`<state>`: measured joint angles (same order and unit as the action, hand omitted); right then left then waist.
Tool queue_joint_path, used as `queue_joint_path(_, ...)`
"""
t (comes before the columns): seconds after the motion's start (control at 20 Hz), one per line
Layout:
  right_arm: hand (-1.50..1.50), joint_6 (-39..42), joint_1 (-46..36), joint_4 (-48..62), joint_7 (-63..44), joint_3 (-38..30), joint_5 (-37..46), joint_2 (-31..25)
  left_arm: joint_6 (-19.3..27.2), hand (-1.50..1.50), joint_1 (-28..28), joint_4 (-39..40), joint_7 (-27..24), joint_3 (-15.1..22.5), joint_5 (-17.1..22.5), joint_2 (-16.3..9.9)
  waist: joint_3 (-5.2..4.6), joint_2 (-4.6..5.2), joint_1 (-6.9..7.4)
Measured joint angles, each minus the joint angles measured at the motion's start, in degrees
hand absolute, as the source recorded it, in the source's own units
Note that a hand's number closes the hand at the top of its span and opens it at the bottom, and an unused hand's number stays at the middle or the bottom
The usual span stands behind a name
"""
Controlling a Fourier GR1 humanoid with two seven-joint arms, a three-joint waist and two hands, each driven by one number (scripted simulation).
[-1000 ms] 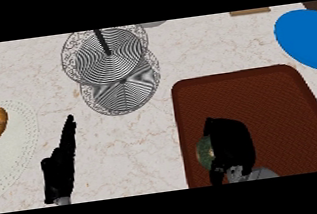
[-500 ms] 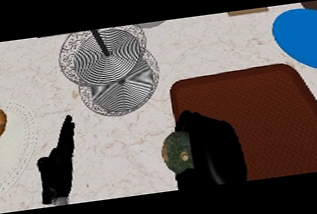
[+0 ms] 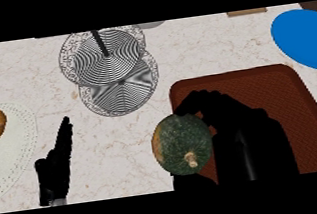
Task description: Pick the squash from the tray and place it in the tiered basket
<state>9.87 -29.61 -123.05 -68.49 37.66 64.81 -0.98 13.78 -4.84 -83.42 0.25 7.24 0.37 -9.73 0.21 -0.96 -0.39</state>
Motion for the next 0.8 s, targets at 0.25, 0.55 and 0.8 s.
queue_joint_path(0.25,1.50,2.5,-9.1,1.8,-0.6,-4.1,-1.0,0.0,-0.3,0.00,0.1,0.3,-1.5,0.1,-0.1,0.4,-0.05,0.05,0.47)
queue_joint_path(0.55,1.50,4.0,-19.5,8.5,-0.8,-11.5,-4.4,0.1,-0.8,0.00,0.7,0.0,0.0,0.1,-0.1,0.2,-0.12,0.20,1.08)
queue_joint_path(0.8,1.50,4.0,-28.2,18.0,-0.1,-17.9,-7.0,0.2,-0.1,0.00,1.5,0.2,0.4,0.8,-1.1,1.0,-0.14,0.46,1.62)
